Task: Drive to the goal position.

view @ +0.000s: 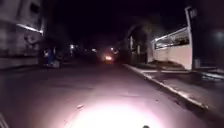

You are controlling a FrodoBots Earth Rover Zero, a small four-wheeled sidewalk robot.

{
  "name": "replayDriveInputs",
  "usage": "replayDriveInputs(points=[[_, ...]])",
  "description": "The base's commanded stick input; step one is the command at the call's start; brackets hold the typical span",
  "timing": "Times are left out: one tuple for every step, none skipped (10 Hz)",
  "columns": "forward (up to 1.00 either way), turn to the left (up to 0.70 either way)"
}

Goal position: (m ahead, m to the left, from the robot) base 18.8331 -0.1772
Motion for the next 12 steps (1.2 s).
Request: replayDriveInputs(points=[[0.7, 0.0], [0.7, 0.0], [0.7, 0.0], [0.7, 0.0], [0.7, 0.0], [0.7, 0.0], [0.7, 0.0], [0.7, 0.0], [0.7, 0.0], [0.7, 0.0], [0.7, 0.0], [0.7, 0.0]])
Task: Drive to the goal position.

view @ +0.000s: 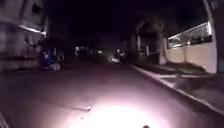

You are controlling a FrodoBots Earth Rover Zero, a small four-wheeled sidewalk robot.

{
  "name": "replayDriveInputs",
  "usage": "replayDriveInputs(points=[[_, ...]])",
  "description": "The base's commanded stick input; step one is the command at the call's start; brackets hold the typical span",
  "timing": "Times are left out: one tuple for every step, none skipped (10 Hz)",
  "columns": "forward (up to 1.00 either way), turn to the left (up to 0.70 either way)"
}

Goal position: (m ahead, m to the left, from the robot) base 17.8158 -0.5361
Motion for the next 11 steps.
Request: replayDriveInputs(points=[[0.7, 0.0], [0.7, 0.0], [0.7, 0.0], [0.7, 0.0], [0.7, 0.0], [0.7, 0.0], [0.7, 0.0], [0.7, 0.0], [0.7, 0.0], [0.7, 0.0], [0.7, 0.0]])
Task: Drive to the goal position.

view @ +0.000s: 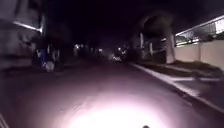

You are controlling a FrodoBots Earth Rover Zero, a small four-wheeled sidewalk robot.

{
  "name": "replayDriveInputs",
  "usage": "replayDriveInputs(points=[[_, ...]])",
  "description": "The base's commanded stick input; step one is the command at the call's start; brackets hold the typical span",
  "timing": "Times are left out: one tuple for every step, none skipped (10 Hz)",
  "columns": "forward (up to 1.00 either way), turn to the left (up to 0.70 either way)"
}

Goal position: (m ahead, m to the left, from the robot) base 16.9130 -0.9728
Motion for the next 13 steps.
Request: replayDriveInputs(points=[[0.7, 0.0], [0.7, 0.0], [0.7, 0.0], [0.7, 0.0], [0.7, 0.0], [0.7, 0.0], [0.7, 0.0], [0.7, 0.0], [0.7, 0.0], [0.7, 0.0], [0.7, 0.0], [0.7, 0.0], [0.7, 0.0]])
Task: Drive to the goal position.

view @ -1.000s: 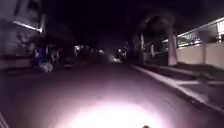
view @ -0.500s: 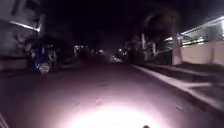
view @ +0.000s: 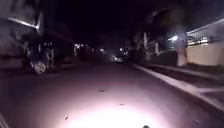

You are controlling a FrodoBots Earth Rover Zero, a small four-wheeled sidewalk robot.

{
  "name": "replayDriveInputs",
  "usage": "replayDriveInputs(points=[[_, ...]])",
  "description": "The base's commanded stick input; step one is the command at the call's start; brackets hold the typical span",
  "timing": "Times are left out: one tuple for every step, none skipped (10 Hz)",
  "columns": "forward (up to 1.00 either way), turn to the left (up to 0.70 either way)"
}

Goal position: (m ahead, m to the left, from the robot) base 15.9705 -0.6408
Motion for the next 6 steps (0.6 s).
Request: replayDriveInputs(points=[[0.7, 0.0], [0.7, 0.0], [0.7, 0.0], [0.7, 0.0], [0.7, 0.0], [0.7, 0.0]])
